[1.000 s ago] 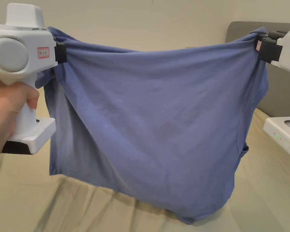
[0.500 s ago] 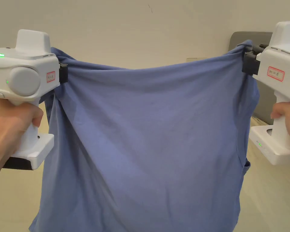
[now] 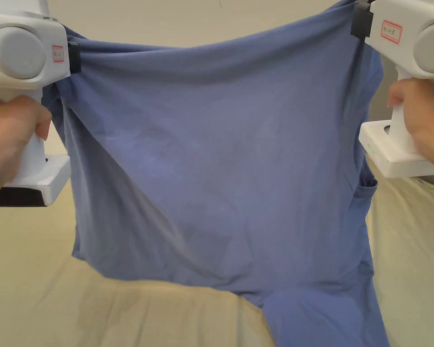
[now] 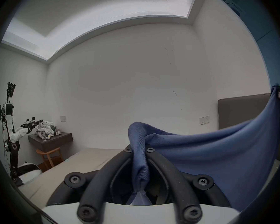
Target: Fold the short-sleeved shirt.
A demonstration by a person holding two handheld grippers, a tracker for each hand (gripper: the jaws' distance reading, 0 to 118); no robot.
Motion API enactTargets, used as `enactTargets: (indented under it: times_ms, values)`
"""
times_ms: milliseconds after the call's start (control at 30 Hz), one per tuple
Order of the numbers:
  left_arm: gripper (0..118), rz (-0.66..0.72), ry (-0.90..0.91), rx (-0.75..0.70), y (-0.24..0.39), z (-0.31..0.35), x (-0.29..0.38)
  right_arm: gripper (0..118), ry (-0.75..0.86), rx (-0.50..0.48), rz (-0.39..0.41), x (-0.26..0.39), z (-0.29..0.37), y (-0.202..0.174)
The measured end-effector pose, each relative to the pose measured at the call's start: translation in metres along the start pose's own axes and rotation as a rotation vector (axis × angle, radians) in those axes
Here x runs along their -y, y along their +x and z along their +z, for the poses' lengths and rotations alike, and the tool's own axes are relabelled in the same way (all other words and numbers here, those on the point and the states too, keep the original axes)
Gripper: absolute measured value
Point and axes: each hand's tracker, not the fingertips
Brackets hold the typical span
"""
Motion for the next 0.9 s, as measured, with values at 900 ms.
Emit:
enactTargets:
  times_ms: [900]
  values:
    - [5, -0.122, -0.233, 0.009, -0.032, 0.421, 0.234, 4, -0.393, -0.108, -0.02, 0.166, 0.441, 0.018]
